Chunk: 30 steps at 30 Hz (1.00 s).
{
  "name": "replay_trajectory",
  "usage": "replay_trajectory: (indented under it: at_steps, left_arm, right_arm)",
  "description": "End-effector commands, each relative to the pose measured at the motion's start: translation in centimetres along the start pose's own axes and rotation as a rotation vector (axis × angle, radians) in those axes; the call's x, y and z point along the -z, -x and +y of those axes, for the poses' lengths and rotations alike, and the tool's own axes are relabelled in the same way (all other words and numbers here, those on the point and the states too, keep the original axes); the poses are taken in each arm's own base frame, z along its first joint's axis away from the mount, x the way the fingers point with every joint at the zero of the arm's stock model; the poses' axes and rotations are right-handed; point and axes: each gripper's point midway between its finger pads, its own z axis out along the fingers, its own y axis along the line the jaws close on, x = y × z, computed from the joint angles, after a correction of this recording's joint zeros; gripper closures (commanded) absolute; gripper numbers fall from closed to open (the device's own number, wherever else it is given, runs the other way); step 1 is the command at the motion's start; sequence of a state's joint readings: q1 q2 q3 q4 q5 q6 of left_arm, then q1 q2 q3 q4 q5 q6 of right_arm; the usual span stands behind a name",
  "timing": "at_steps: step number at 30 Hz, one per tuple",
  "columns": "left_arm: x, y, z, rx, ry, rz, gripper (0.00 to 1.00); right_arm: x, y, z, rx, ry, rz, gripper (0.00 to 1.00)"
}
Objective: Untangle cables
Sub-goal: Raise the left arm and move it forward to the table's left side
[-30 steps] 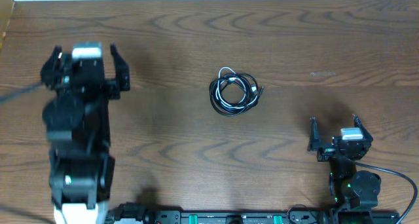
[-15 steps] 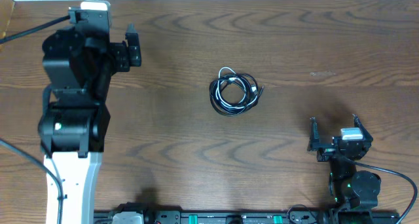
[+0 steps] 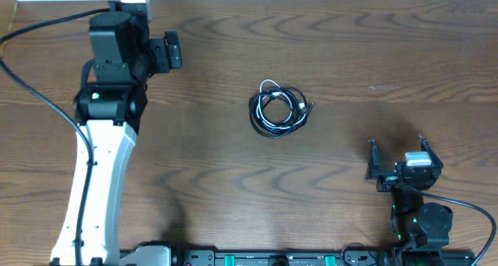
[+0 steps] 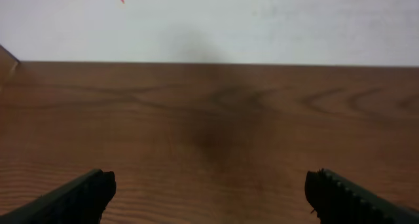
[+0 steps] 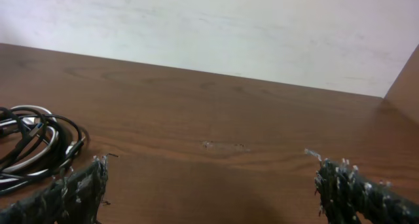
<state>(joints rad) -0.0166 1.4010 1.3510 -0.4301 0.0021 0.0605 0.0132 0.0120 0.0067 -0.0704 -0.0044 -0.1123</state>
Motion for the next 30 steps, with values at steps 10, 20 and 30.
replay_trajectory:
  at_steps: [10,20,30]
  left_arm:
    - [1.4,1.8,0.2,-0.024,0.016,-0.056,0.02]
    - [2.1,1.9,-1.6,-0.133,-0.018,-0.063,0.02]
    - [2.2,1.9,-1.7,-0.134,-0.021,-0.066,0.02]
  right_arm:
    - [0.0,-0.1,-0.1,-0.015,-0.003,0.0,0.01]
    - [0.0,-0.1,-0.1,-0.015,-0.003,0.0,0.01]
    - [0.0,0.2,0.0,-0.015,0.0,-0.012,0.01]
